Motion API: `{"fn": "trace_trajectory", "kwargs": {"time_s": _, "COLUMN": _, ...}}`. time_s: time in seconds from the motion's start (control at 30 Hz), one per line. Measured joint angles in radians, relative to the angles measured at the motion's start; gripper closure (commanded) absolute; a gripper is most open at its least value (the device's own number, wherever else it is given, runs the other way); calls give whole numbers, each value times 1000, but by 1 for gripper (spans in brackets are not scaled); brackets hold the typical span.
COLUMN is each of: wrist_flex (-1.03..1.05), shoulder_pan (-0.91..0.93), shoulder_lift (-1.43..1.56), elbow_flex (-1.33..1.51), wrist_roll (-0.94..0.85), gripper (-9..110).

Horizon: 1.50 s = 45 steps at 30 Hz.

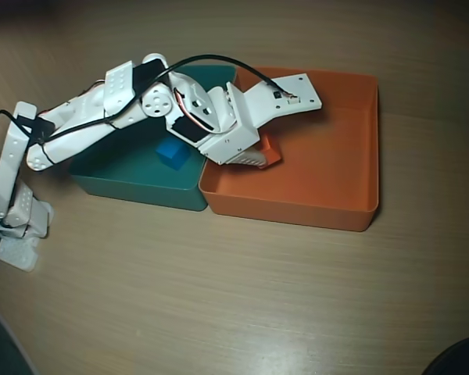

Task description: Grasp a cube and put it in the box.

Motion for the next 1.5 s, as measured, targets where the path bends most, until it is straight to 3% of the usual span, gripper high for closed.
{"fn": "trace_trajectory", "kwargs": {"time_s": 0.2, "wrist_flex": 0, "shoulder_pan": 0, "shoulder_lift": 0, "elbow_flex": -2, "wrist_roll": 0, "gripper": 76}}
{"fn": "trace_trajectory", "kwargs": {"time_s": 0.37, "wrist_flex": -9, "shoulder_pan": 0, "shoulder_lift": 0, "elbow_flex": -3, "wrist_roll": 0, "gripper": 64}}
{"fn": "trace_trajectory", "kwargs": {"time_s": 0.97, "wrist_flex": -11, "shoulder_pan": 9, "shoulder_lift": 0, "elbow_flex": -3, "wrist_roll": 0, "gripper": 63}}
{"fn": "trace_trajectory", "kwargs": {"time_s": 1.13, "wrist_flex": -11, "shoulder_pan": 9, "shoulder_lift": 0, "elbow_flex": -3, "wrist_roll": 0, "gripper": 72}}
{"fn": "trace_trajectory", "kwargs": {"time_s": 1.43, "wrist_flex": -11, "shoulder_pan": 9, "shoulder_lift": 0, "elbow_flex": -3, "wrist_roll": 0, "gripper": 106}}
{"fn": "trace_trajectory", "kwargs": {"time_s": 1.5, "wrist_flex": -11, "shoulder_pan": 9, "shoulder_lift": 0, "elbow_flex": -3, "wrist_roll": 0, "gripper": 109}}
